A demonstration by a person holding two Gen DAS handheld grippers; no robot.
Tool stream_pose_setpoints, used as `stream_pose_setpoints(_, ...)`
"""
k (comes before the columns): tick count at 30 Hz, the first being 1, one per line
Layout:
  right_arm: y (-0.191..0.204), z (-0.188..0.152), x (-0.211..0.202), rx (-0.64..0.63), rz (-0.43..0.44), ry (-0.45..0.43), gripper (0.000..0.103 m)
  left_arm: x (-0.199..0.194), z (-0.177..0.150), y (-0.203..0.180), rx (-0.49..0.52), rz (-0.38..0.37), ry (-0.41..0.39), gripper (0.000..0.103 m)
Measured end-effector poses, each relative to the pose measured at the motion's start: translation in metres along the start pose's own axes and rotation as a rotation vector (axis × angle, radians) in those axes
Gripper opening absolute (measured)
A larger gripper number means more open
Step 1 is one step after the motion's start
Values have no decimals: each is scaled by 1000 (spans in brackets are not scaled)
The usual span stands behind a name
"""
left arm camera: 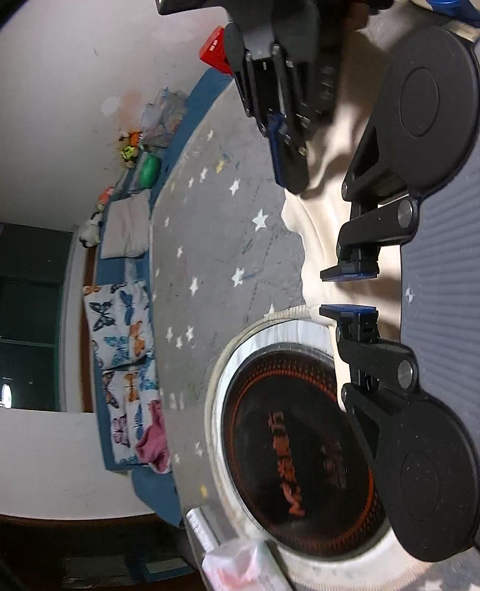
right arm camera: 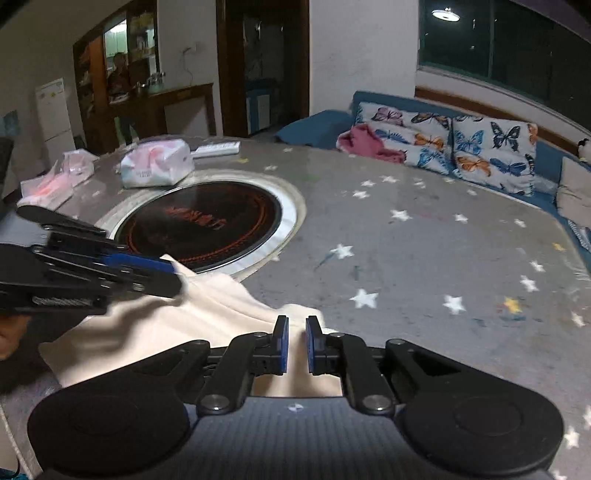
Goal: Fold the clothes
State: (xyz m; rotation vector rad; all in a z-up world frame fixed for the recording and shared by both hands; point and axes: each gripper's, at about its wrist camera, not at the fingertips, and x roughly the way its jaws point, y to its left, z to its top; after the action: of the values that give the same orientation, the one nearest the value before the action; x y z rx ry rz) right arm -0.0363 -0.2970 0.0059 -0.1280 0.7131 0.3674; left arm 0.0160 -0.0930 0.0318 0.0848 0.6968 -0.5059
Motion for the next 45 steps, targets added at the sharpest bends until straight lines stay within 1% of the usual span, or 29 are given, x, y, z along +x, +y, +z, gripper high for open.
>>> stream_pose_setpoints(3,2,-2,18,-3,-14,18,9,12,2,0,-9,11,11,15)
stream_pose_setpoints(5,3,-1,18,1,-25,14,9,15,3,1,-22,18,9,16)
stream_pose_setpoints(9,6,-2,12,-4,-38,1,10,15,1,1,-18,33,4,15)
stream_pose_setpoints(11,7,-3,7,-2,-37,-11,14,15,2,-1,-11,41,2,16)
stream_pose_setpoints(17,12,-9,-4,2,-20,-18,17,16,3,-4,0,58,1,16)
stream_pose_setpoints(20,14,-14,-3,-7,-37,-1,17,15,3,-5,-3,64,2,17)
stream_pose_setpoints(23,13,-16,-12,4,-34,-16,17,8,3,-8,-1,68,-7,17)
stream_pose_setpoints(26,15,-19,-28,1,-23,-41,18,-5,2,-15,12,58,-30,17)
stream_pose_setpoints(28,18,-22,-38,-5,-17,-53,18,-17,-1,-23,32,36,-50,17)
stream_pose_setpoints(33,25,-41,-65,4,-7,-71,18,-41,-22,-47,79,-24,-62,17)
stream_pose_setpoints(38,28,-64,-82,12,-26,-79,18,-46,-45,-66,109,-62,-38,17)
stream_pose_setpoints(40,26,-72,-80,12,-44,-59,18,-42,-52,-68,105,-63,-19,17)
stream_pose_setpoints(42,20,-83,-77,30,-46,-47,18,-40,-58,-69,103,-60,-18,17)
stream_pose_setpoints(45,20,-86,-84,35,-44,-57,18,-44,-59,-70,102,-60,-23,17)
